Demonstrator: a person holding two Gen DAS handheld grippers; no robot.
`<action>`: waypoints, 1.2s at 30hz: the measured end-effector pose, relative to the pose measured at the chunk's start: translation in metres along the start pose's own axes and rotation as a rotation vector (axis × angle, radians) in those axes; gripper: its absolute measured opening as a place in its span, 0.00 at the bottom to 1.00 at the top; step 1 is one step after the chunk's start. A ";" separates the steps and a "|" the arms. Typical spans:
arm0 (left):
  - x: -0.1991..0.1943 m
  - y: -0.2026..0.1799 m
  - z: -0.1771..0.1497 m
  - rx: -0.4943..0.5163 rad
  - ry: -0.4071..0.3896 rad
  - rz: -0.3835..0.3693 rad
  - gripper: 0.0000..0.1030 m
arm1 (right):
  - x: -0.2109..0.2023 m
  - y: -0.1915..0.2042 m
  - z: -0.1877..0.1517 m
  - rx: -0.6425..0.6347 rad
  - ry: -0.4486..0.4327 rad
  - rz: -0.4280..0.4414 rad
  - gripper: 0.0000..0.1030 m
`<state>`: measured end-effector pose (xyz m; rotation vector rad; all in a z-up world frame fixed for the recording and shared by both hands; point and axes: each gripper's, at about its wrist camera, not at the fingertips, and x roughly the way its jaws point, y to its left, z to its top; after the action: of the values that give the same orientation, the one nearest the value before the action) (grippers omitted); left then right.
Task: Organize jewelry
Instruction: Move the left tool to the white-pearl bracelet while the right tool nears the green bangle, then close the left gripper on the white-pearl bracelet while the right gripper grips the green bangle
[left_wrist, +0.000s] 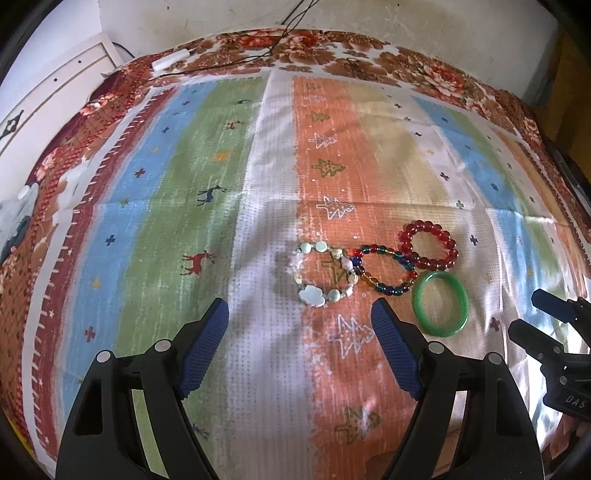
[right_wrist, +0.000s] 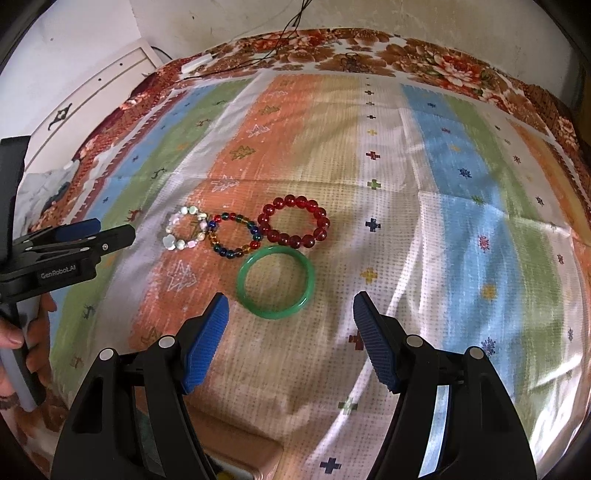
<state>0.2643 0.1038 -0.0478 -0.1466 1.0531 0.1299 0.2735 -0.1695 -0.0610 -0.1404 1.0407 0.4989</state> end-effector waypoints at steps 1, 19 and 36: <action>0.002 0.000 0.001 0.003 0.002 0.000 0.76 | 0.002 0.000 0.001 -0.001 0.003 -0.002 0.68; 0.052 0.002 0.020 0.015 0.079 0.007 0.75 | 0.043 -0.010 0.013 0.013 0.077 -0.029 0.68; 0.086 0.000 0.024 0.021 0.143 0.002 0.59 | 0.084 -0.013 0.024 -0.001 0.146 -0.056 0.68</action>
<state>0.3270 0.1117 -0.1112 -0.1373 1.1968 0.1116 0.3326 -0.1450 -0.1215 -0.2087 1.1758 0.4431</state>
